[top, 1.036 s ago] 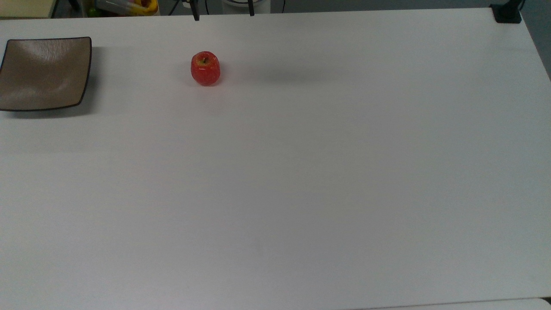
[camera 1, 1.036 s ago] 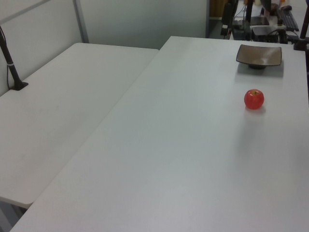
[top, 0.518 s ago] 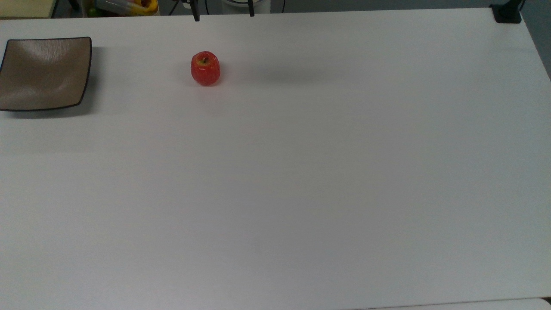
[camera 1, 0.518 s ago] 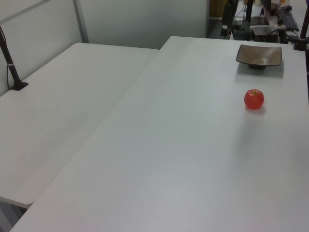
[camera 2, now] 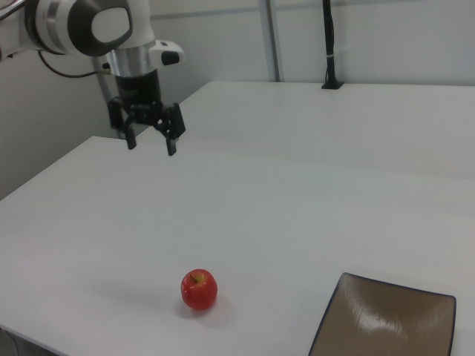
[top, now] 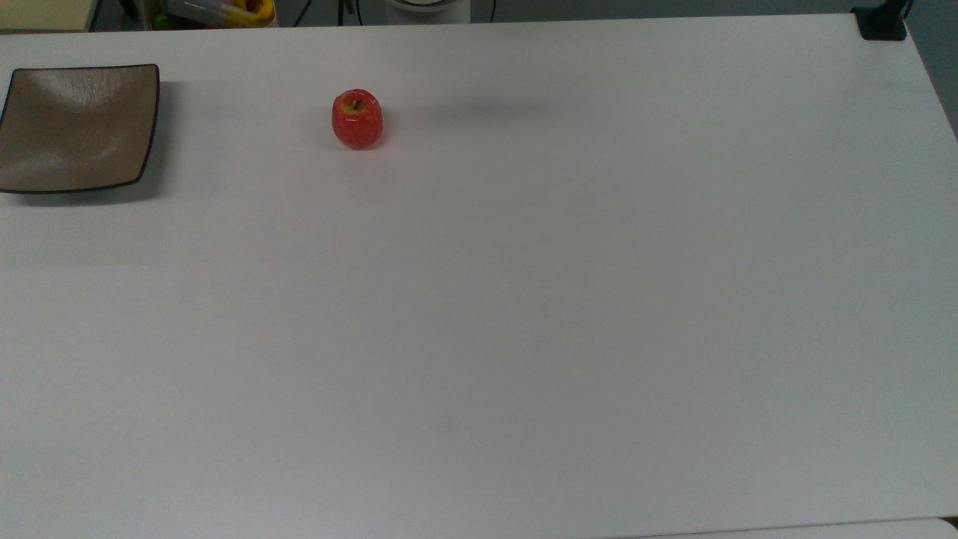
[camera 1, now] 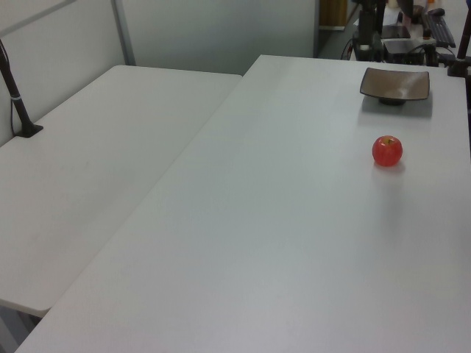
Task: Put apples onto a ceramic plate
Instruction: 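Lower the open gripper down over the red apple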
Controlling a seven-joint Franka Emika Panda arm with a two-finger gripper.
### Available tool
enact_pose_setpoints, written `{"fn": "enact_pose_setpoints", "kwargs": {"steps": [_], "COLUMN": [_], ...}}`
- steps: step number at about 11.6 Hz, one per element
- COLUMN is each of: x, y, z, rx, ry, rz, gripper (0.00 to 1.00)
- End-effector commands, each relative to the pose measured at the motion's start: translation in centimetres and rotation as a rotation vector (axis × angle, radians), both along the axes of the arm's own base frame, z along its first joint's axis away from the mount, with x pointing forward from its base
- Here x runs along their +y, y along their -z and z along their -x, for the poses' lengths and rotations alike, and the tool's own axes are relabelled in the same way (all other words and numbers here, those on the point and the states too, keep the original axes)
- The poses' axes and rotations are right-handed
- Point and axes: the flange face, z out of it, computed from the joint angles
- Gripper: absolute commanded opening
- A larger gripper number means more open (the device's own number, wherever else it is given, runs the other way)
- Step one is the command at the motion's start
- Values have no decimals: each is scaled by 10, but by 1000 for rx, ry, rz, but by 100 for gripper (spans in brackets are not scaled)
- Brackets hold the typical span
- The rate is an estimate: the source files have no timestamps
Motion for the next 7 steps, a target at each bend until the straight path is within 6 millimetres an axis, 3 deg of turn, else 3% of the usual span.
{"fn": "enact_pose_setpoints", "kwargs": {"steps": [1,4,7], "x": [2,1,-5], "y": [31,78,133], "z": [55,80,84], "rx": [79,87,98], "ry": [-142,-174,-201], "rz": [-3,65,138], "gripper": [100,100,100]}}
